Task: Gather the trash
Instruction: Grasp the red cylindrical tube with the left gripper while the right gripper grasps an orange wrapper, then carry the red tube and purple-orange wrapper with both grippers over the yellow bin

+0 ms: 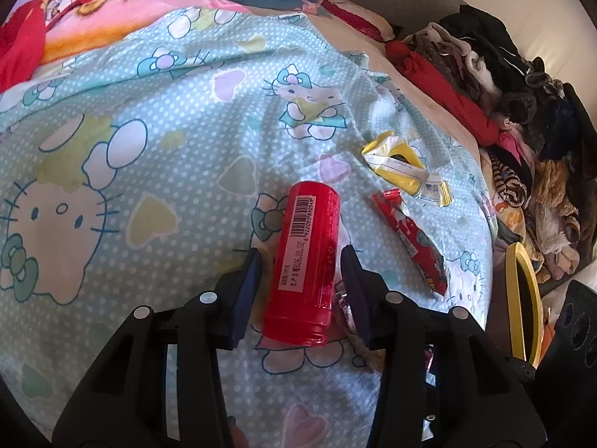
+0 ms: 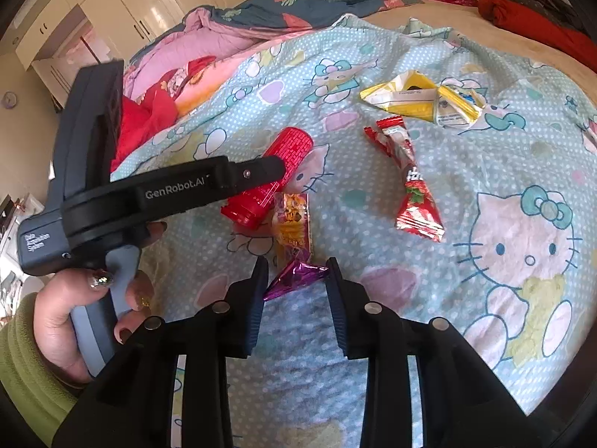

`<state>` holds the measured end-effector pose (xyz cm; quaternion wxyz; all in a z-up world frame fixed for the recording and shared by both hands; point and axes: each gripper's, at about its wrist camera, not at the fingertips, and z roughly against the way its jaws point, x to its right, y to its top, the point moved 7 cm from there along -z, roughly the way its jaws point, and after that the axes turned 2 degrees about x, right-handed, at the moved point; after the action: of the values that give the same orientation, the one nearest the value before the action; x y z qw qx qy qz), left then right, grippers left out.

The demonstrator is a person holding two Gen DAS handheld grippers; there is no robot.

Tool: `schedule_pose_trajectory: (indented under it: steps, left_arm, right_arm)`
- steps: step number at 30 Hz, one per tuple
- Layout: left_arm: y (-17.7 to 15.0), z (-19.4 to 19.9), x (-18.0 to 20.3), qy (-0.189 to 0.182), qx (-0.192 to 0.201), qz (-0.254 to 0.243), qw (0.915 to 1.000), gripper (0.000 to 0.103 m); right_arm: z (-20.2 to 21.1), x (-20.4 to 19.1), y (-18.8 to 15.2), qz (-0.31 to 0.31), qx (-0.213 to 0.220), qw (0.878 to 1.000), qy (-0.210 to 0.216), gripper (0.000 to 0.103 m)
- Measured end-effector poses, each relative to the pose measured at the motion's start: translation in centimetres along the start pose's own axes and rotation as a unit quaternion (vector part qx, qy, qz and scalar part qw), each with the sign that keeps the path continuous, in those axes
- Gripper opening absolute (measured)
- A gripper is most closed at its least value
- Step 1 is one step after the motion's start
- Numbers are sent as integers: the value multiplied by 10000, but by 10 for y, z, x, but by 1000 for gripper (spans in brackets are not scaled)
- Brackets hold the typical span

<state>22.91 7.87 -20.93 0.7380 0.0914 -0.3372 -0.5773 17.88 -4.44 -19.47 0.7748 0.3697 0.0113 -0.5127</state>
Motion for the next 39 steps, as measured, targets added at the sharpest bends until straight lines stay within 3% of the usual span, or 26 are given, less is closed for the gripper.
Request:
schedule_pose_trajectory:
  steps: [9, 23, 39]
  left_arm:
    - [-5, -2, -2, -121, -77, 167, 9998, 30]
    - [-18, 10, 14, -189, -27, 46, 9998, 27]
    - [-9, 47, 73, -409, 331, -435, 9977, 27]
  right_arm:
    - [25, 16, -12, -179, 100, 9997, -113, 30]
    - [67, 24, -15, -257, 414, 9988, -31, 28]
    - [120, 48, 3, -431, 1003, 9939, -148, 28]
